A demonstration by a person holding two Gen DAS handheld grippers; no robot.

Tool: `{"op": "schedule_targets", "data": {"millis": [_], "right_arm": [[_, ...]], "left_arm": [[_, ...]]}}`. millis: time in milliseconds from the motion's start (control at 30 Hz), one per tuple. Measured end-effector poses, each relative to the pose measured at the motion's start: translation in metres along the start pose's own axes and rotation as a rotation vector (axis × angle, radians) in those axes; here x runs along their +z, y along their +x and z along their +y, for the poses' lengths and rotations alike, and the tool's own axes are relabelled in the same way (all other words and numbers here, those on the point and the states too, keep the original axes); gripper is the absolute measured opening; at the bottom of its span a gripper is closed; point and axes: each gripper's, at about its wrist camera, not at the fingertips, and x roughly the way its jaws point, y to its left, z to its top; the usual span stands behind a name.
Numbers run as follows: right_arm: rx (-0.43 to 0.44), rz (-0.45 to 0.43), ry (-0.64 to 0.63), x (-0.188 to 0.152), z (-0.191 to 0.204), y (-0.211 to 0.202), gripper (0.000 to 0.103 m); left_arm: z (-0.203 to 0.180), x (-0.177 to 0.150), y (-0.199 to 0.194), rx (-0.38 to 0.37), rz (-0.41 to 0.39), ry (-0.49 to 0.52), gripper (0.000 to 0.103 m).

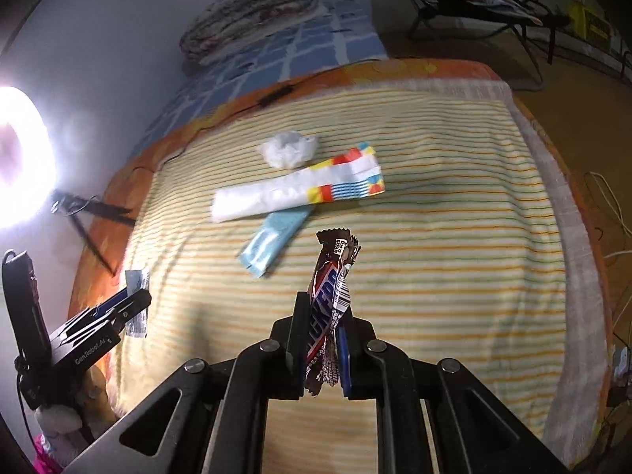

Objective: Collect trash
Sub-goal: 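Carry the wrapper and Snickers bar to the blue basket and release both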

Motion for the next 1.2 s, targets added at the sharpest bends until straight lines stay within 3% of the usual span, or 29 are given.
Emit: {"op": "schedule_targets", "data": {"millis": [333,600,900,1200], "right_arm": [[0.015,-0.024,-0.192,-0.065,0.039,-0.062,0.01],[0.026,-0.009,-0.259,-0.122,0.053,-0.091,0.01],[0.033,0.026,-0.327,-0.19,0.066,-0.104,0.01],[0.042,0.129,-0.351,-0.245,0.064,-0.08,0.011]], "left_arm": [[-0.006,-0.051,-0.076,-0.006,-0.063,0.044,0.041],[-0.013,-0.099,-0.12,-0.027,-0.09,0.047,0.041],[-0.023,-0.161,-0.124,-0.048,-0.024,0.049,0.041],[-0.028,-0.223,-0.093,-0.053,0.099,0.02,0.041]]}}
